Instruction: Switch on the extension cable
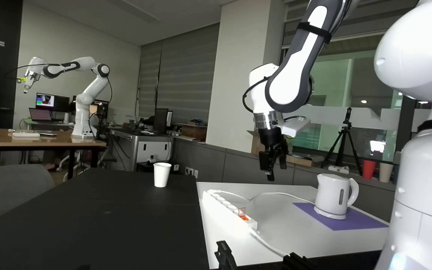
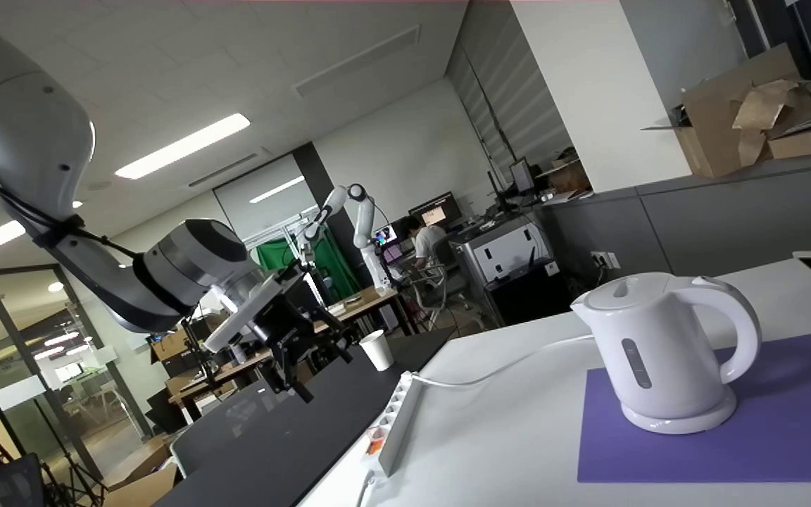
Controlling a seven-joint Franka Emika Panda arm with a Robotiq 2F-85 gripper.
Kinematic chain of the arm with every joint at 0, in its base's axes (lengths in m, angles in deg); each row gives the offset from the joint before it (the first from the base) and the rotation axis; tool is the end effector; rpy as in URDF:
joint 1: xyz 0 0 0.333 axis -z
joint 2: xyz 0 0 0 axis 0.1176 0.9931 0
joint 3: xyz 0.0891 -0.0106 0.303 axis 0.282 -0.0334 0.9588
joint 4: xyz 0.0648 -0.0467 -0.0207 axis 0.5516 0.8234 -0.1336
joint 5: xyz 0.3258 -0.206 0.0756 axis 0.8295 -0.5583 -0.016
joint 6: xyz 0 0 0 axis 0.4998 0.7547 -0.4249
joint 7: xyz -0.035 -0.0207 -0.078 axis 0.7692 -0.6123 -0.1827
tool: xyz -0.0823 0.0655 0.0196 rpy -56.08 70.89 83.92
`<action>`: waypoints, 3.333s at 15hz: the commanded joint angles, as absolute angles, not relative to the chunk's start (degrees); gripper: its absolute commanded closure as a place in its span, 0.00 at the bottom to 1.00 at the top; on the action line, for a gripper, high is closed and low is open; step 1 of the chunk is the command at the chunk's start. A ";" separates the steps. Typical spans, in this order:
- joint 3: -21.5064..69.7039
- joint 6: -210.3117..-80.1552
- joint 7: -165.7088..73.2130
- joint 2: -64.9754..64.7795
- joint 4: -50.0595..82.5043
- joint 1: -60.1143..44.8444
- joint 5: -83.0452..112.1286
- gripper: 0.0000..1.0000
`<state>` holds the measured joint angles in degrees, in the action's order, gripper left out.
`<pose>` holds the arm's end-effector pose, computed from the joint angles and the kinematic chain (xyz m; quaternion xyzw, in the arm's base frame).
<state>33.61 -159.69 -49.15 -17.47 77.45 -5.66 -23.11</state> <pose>0.4005 0.0444 0.2319 0.9450 0.2780 -0.0127 0.1717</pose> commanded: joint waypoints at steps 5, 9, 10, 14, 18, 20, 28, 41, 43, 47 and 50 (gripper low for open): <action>31.58 -160.36 -57.24 -14.02 74.49 -6.38 -28.43 0.00; 31.43 -162.40 -61.13 -7.35 70.37 -5.54 -28.62 0.41; 31.32 -163.13 -61.93 -5.46 69.21 -5.60 -28.36 0.47; 30.97 -167.45 -65.61 0.88 65.24 -6.05 -26.75 0.76; 30.39 -170.87 -69.91 5.84 62.03 -7.38 -27.25 0.99; 30.26 -171.32 -71.21 8.13 60.64 -8.32 -27.42 1.00; 28.47 -171.52 -75.42 15.65 56.09 -12.57 -27.53 1.00; 26.43 -175.97 -75.60 21.17 53.04 -13.78 -27.63 1.00; 27.06 -179.08 -73.18 21.61 53.69 -11.67 -27.01 1.00; 31.42 -186.52 -65.16 23.53 55.92 -1.82 -24.41 1.00; 39.68 -190.98 -54.34 26.60 57.75 10.54 -18.35 1.00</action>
<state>32.70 -187.15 -62.38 20.25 58.13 -0.78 -21.60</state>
